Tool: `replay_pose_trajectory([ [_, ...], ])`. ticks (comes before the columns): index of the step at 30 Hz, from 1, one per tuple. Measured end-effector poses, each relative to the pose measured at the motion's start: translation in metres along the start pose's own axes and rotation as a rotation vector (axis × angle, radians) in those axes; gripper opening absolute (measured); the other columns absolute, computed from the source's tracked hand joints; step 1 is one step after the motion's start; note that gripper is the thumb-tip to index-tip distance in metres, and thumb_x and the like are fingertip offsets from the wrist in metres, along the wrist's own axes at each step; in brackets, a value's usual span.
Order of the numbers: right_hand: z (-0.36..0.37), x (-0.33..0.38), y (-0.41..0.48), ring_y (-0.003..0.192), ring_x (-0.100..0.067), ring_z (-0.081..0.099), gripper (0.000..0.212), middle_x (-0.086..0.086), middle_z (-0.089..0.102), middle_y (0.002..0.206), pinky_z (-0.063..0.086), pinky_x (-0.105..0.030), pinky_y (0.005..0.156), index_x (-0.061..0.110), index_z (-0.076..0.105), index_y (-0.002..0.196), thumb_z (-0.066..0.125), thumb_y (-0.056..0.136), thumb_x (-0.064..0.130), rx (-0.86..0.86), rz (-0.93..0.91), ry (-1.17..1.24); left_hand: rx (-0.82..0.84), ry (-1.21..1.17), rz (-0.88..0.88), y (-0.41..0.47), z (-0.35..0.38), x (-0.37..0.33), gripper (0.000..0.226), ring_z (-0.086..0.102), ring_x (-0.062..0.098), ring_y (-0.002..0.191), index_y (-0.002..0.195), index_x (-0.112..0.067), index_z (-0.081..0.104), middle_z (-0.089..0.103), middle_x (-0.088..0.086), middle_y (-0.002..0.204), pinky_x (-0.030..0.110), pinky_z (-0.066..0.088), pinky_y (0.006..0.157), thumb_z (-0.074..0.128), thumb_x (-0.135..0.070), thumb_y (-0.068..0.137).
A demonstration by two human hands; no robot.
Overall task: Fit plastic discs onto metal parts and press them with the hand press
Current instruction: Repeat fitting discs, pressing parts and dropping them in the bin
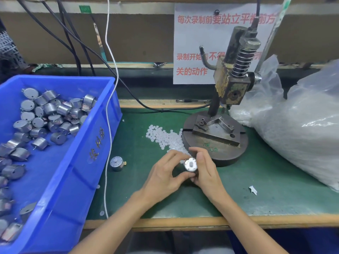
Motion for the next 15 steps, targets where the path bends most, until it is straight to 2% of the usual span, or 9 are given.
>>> replay_pose_trajectory([
  [3,-0.021,0.007,-0.005,0.042,-0.015,0.050,0.028,0.000,0.058,0.055,0.039,-0.020,0.044,0.037,0.044,0.120,0.032,0.095,0.043,-0.173,-0.045,-0.002,-0.025,-0.021,0.008,0.034,0.008,-0.010,0.027,0.052,0.004,0.085,0.103,-0.011,0.063,0.061,-0.004,0.096,0.020,0.043,0.080,0.072,-0.020,0.079],
  [5,-0.032,0.012,-0.009,0.044,-0.013,0.054,0.028,0.003,0.066,0.066,0.041,-0.020,0.049,0.039,0.037,0.124,0.036,0.096,0.034,-0.261,-0.095,-0.052,-0.044,0.013,-0.009,0.059,0.014,-0.011,0.027,0.052,0.010,0.087,0.104,-0.011,0.063,0.061,-0.002,0.097,0.027,0.043,0.081,0.072,-0.021,0.081],
  [7,-0.048,0.011,-0.005,0.046,-0.013,0.057,0.032,0.006,0.069,0.078,0.043,-0.023,0.051,0.042,0.036,0.121,0.040,0.093,0.025,-0.342,-0.071,-0.022,-0.020,0.095,-0.004,0.083,0.027,-0.012,0.031,0.051,0.019,0.094,0.108,-0.012,0.063,0.060,0.002,0.102,0.032,0.039,0.084,0.071,-0.025,0.081],
  [10,-0.077,0.015,0.004,0.047,-0.013,0.059,0.039,0.004,0.068,0.083,0.044,-0.025,0.049,0.044,0.040,0.115,0.041,0.095,0.011,-0.428,-0.065,-0.029,0.010,0.220,0.000,0.111,0.046,-0.011,0.039,0.043,0.021,0.107,0.117,-0.015,0.062,0.055,0.004,0.115,0.025,0.024,0.085,0.068,-0.032,0.082],
  [12,-0.095,0.018,0.008,0.047,-0.013,0.059,0.042,0.003,0.066,0.083,0.045,-0.025,0.050,0.042,0.043,0.112,0.041,0.096,0.003,-0.453,-0.079,-0.060,0.042,0.257,-0.058,0.124,0.056,-0.003,0.040,0.036,0.020,0.116,0.123,-0.022,0.059,0.050,0.001,0.124,0.022,0.016,0.083,0.064,-0.036,0.085],
  [15,-0.115,0.024,0.015,0.048,-0.014,0.057,0.037,0.004,0.064,0.083,0.043,-0.028,0.053,0.035,0.047,0.109,0.042,0.094,0.001,-0.473,-0.100,-0.087,0.070,0.243,-0.110,0.131,0.068,0.007,0.043,0.031,0.017,0.123,0.131,-0.028,0.052,0.047,-0.002,0.132,0.022,0.013,0.085,0.059,-0.034,0.089],
])
Point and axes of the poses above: each hand's wrist, its own y-axis towards the middle knuckle, its own z-axis out of the palm, x = y × z, the point moved 9 cm from there along y, towards the middle knuckle
